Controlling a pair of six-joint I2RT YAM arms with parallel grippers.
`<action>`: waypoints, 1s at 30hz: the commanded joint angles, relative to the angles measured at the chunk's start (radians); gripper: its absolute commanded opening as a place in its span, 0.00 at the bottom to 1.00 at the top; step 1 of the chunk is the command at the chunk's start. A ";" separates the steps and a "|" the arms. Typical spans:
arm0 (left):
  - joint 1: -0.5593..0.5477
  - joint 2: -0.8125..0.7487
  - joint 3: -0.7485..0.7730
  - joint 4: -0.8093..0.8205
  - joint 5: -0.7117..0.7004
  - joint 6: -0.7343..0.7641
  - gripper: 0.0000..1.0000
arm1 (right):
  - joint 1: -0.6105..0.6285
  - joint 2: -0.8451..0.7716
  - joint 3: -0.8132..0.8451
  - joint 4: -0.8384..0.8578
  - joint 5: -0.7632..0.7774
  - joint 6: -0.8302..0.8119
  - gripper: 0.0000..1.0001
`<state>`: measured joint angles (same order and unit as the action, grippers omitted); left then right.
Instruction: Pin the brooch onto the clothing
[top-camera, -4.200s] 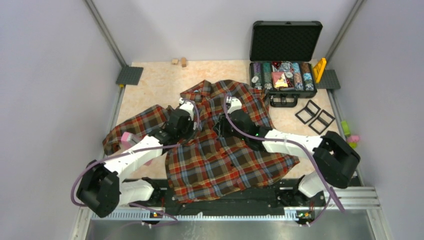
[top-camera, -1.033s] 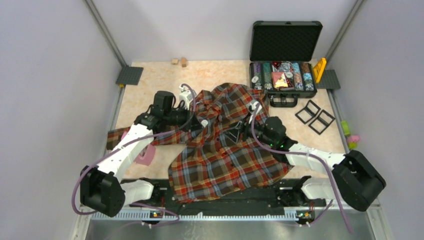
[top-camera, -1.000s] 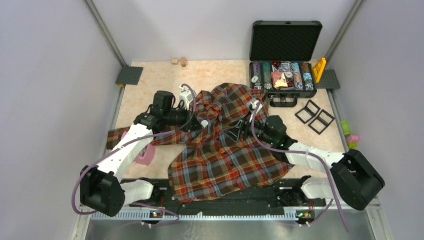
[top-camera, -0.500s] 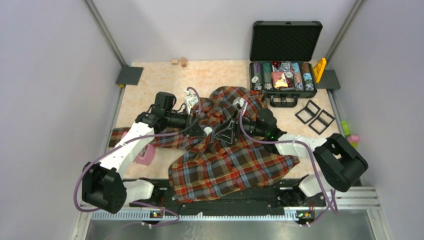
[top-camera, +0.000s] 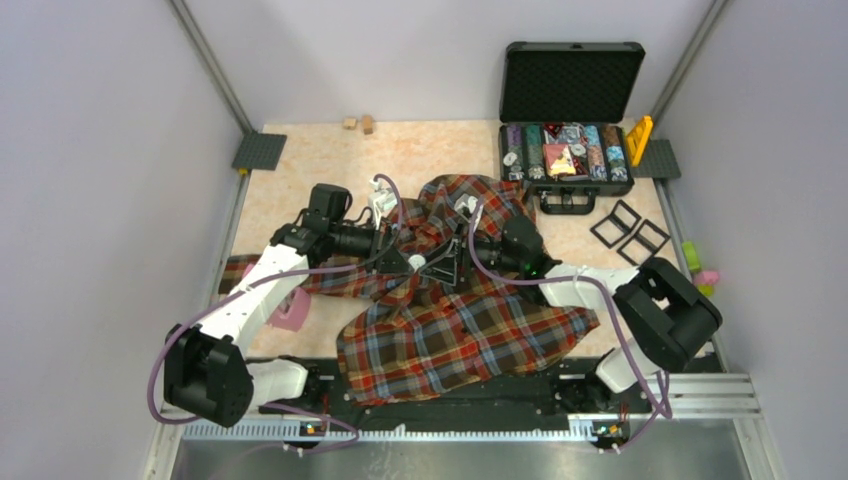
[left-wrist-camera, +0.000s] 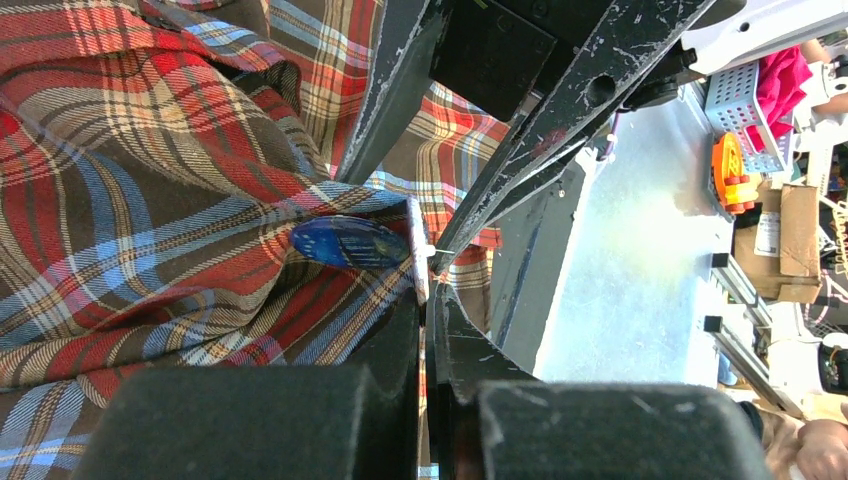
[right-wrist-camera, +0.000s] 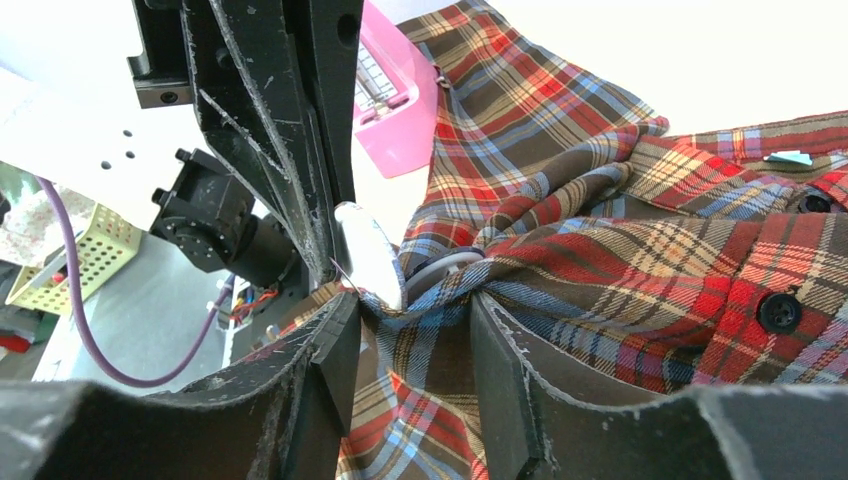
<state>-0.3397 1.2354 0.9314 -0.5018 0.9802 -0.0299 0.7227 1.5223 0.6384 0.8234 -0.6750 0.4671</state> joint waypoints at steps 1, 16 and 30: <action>0.001 -0.004 0.004 0.009 0.071 0.013 0.00 | 0.010 0.012 0.042 0.088 0.002 0.018 0.44; -0.015 -0.007 -0.008 0.012 0.117 0.021 0.00 | 0.010 0.028 0.081 0.087 -0.007 0.071 0.38; -0.046 -0.017 -0.013 0.009 0.143 0.051 0.00 | 0.010 0.101 0.174 -0.074 -0.006 0.089 0.28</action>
<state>-0.3416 1.2354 0.9215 -0.5060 0.9741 0.0139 0.7238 1.5921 0.7357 0.7666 -0.7486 0.5640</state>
